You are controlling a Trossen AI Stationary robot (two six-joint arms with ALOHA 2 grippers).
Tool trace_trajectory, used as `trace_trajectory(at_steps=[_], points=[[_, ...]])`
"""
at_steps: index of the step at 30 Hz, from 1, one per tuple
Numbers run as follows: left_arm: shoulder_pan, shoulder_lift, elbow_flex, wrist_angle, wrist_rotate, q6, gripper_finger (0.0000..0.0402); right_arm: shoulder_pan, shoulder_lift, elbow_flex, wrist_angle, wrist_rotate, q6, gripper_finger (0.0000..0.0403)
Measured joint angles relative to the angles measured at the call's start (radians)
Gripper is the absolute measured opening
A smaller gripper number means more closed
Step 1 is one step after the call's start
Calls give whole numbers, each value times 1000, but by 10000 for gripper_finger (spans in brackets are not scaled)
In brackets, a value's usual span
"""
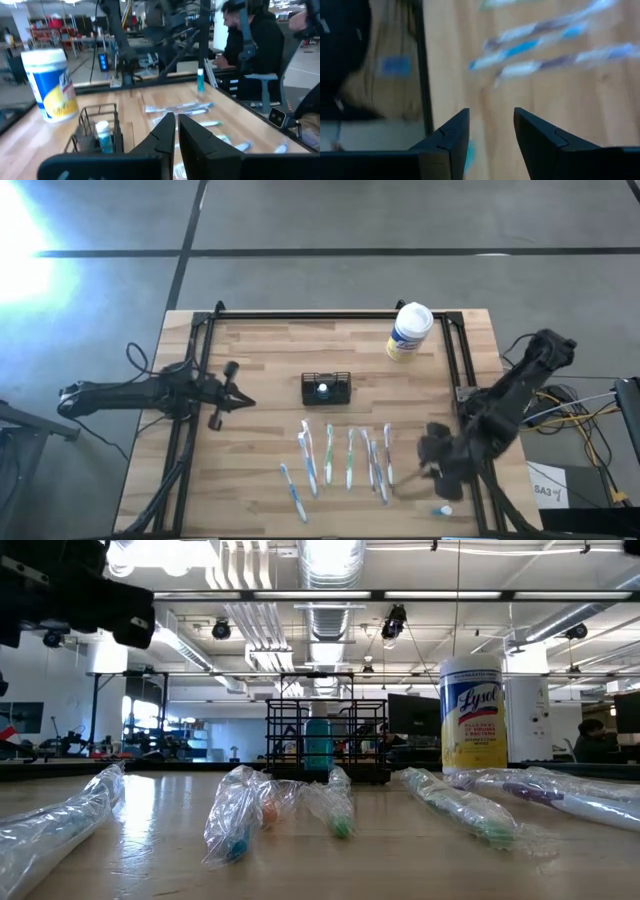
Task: Pick & Place toothbrushing station
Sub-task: Put the mouthwash bottle into the black wire organizer
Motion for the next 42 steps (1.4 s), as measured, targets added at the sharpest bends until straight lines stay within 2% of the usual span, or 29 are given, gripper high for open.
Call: trace_trajectory(at_steps=[7, 12, 16, 22, 30, 34, 38, 42], points=[[0, 0, -7, -7, 0, -8, 28, 111, 258, 299, -190, -2, 113, 151], [0, 0, -7, -6, 0, -9, 20, 158, 417, 421, -263, -11, 137, 151], [0, 0, -7, -6, 0, -8, 14, 193, 512, 493, -354, -12, 252, 151], [0, 0, -7, -6, 5, 5, 8, 258, 589, 523, -383, 18, 374, 151], [-1, 0, -7, -7, 61, 2, 13, 335, 597, 523, -413, 52, 622, 151], [-1, 0, -7, -8, 61, -3, 9, 352, 612, 519, -401, 62, 622, 160], [-1, 0, -7, -7, 61, -2, 7, 358, 623, 514, -403, 96, 540, 187], [-1, 0, -7, -7, 61, -2, 12, 361, 628, 513, -470, 107, 494, 211]])
